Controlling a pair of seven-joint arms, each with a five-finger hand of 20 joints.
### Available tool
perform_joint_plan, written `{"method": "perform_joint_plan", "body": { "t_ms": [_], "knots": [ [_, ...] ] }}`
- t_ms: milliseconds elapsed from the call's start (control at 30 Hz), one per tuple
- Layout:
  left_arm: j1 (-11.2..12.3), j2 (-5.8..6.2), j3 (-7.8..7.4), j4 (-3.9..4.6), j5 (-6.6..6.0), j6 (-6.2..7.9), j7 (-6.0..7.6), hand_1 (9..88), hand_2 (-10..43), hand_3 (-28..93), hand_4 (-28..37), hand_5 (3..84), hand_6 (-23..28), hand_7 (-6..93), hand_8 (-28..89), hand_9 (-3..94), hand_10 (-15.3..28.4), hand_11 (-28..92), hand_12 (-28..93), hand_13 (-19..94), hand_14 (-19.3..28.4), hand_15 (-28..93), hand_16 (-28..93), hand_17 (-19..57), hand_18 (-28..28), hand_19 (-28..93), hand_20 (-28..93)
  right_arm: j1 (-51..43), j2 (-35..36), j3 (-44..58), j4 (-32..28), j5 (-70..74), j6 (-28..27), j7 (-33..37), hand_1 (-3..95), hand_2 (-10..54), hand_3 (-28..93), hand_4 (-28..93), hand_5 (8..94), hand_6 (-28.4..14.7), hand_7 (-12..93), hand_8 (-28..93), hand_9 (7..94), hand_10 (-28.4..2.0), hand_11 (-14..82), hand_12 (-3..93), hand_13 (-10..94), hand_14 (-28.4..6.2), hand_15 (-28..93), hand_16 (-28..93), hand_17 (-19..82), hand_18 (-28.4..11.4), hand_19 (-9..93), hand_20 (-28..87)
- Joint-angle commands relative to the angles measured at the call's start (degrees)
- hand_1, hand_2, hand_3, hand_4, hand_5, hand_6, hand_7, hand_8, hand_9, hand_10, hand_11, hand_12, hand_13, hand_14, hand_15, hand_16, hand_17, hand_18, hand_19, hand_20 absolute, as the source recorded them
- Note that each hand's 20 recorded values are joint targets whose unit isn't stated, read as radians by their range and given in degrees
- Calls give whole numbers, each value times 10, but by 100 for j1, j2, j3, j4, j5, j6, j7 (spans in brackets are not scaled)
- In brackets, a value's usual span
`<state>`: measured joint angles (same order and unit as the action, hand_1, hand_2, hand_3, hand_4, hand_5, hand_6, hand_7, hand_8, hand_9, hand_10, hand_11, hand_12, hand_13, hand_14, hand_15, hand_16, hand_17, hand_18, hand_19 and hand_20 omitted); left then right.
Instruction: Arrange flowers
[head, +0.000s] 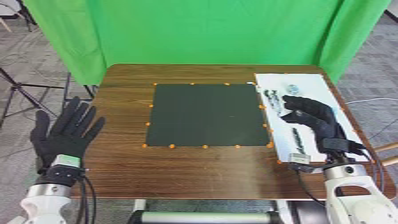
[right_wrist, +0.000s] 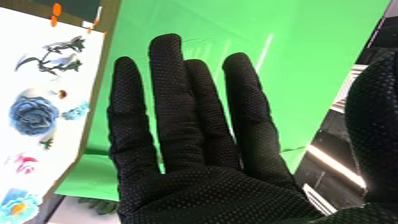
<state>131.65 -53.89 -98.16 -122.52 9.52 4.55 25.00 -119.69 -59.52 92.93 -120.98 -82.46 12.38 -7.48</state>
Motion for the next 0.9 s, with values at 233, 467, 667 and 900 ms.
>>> {"method": "perform_joint_plan", "body": {
  "t_ms": [233, 467, 667, 900],
  "knots": [
    [127, 49, -72, -66, -73, 61, 164, 218, 120, 660, -283, 337, 54, 110, -95, 286, 115, 139, 81, 177, 98, 248, -78, -44, 132, 310, 89, -105, 179, 66, -157, -577, 477, 289, 141, -93, 819, -283, 485, -40, 197, -127, 499, -161, 91, 164, 494, -133, 329, 213, 227, -193, 481, 270],
    [194, 35, -124, -100, -81, 94, 198, 218, 119, 661, -283, 336, 54, 113, -95, 285, 115, 139, 80, 177, 99, 246, -79, -44, 131, 309, 89, -224, 537, 164, -354, -2486, 1151, 1488, 127, -95, 762, -283, 494, -49, 214, -119, 531, -165, 150, 190, 494, -140, 373, 223, 235, -211, 553, 296],
    [223, 81, -142, -113, -100, 133, 260, 218, 119, 660, -283, 336, 54, 115, -95, 285, 115, 141, 81, 177, 100, 248, -78, -44, 132, 309, 90, -2, 935, -141, -394, -3978, 1362, 2892, 128, -95, 727, -283, 503, -51, 264, -119, 545, -171, 190, 207, 498, -142, 400, 216, 244, -218, 581, 295],
    [204, 125, -165, -103, -94, 130, 259, 217, 120, 662, -283, 336, 55, 117, -94, 285, 116, 142, 82, 179, 102, 251, -78, -45, 132, 310, 90, -199, 1016, 41, -596, -5232, 169, 3745, 126, -95, 688, -283, 512, -54, 298, -116, 563, -181, 218, 223, 512, -154, 442, 219, 255, -225, 621, 298]
  ]
}}
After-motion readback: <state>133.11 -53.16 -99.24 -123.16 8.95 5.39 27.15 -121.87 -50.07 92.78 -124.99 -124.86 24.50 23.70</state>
